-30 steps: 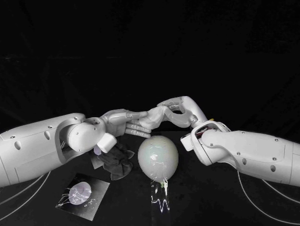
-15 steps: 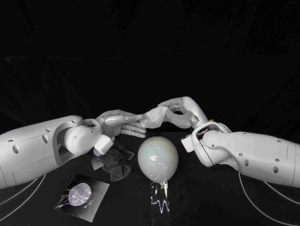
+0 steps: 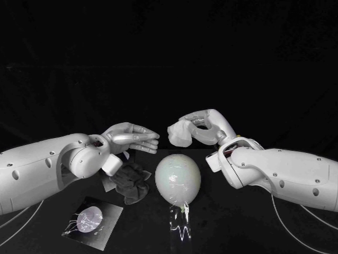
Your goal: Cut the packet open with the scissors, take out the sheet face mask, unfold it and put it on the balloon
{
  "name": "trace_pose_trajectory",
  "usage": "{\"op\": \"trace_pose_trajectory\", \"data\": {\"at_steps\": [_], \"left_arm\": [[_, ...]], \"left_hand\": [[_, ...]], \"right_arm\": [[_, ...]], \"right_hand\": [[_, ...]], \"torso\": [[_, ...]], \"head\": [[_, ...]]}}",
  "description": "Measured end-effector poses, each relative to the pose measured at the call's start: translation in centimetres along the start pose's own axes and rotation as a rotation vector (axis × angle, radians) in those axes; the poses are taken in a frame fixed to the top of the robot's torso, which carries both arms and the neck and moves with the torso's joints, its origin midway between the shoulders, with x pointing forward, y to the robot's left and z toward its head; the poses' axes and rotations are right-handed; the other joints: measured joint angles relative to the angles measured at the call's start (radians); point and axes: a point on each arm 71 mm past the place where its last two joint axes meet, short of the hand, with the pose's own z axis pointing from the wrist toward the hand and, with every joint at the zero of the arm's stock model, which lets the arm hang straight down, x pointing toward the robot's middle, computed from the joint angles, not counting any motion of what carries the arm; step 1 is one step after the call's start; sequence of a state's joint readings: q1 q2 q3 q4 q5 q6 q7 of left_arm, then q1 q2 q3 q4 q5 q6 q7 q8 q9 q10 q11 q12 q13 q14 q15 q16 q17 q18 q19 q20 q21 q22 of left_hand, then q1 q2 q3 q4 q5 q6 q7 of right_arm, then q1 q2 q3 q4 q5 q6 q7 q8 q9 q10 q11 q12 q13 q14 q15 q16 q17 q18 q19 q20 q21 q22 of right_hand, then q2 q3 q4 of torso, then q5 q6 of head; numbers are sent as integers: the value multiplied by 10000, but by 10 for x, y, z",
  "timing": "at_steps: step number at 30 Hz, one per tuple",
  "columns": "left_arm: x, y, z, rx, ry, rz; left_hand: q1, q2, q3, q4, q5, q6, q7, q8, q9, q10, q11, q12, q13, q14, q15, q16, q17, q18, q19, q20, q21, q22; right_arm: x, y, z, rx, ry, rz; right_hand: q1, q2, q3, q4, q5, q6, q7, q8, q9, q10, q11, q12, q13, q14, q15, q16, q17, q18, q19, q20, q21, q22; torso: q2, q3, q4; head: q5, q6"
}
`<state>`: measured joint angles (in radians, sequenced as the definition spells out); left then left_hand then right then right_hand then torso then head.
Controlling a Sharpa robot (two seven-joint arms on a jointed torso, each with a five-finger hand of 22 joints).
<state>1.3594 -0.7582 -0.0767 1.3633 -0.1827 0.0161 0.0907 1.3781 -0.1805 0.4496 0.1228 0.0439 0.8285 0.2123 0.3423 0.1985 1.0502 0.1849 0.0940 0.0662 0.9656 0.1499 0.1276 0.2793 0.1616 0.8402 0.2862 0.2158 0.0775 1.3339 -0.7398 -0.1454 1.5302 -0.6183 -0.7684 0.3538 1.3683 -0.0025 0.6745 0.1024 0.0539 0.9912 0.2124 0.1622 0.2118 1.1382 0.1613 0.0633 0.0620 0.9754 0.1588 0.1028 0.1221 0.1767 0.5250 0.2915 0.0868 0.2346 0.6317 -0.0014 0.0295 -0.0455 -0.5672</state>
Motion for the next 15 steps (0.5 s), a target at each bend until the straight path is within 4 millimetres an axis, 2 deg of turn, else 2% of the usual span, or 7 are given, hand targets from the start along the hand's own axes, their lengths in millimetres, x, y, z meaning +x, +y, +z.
{"op": "trace_pose_trajectory", "data": {"at_steps": [5,9,15], "left_arm": [[0,1,0,471,-148,233],[1,0,1,1183,-361,289],[3,-8,5,2431,-771,150]], "left_hand": [[177,63,45,-45,0,278,55,83,-1,390,-154,223,28,358,-142,279,72,123,296,-83,43,12],[298,58,133,-126,0,301,77,119,-27,418,-182,222,16,379,-170,299,90,125,299,-86,48,14],[339,28,191,-48,0,175,36,-56,-151,-124,32,-20,-23,-757,166,-127,-108,123,-373,35,-403,-129]], "right_arm": [[0,2,-2,83,190,28],[0,4,-4,188,403,39],[3,7,-7,349,772,108]], "right_hand": [[0,0,18,-18,0,0,0,0,10,0,0,0,0,0,0,0,0,-1,0,0,0,0],[0,0,18,-18,0,0,0,0,10,0,0,0,0,0,0,0,0,-2,0,0,0,0],[0,0,17,-18,0,0,0,0,9,0,0,0,0,-1,0,0,-7,-4,0,0,0,0]], "torso": [[0,-5,-3],[0,-7,-3],[0,-7,-3]], "head": [[0,10],[0,26],[45,50]]}}
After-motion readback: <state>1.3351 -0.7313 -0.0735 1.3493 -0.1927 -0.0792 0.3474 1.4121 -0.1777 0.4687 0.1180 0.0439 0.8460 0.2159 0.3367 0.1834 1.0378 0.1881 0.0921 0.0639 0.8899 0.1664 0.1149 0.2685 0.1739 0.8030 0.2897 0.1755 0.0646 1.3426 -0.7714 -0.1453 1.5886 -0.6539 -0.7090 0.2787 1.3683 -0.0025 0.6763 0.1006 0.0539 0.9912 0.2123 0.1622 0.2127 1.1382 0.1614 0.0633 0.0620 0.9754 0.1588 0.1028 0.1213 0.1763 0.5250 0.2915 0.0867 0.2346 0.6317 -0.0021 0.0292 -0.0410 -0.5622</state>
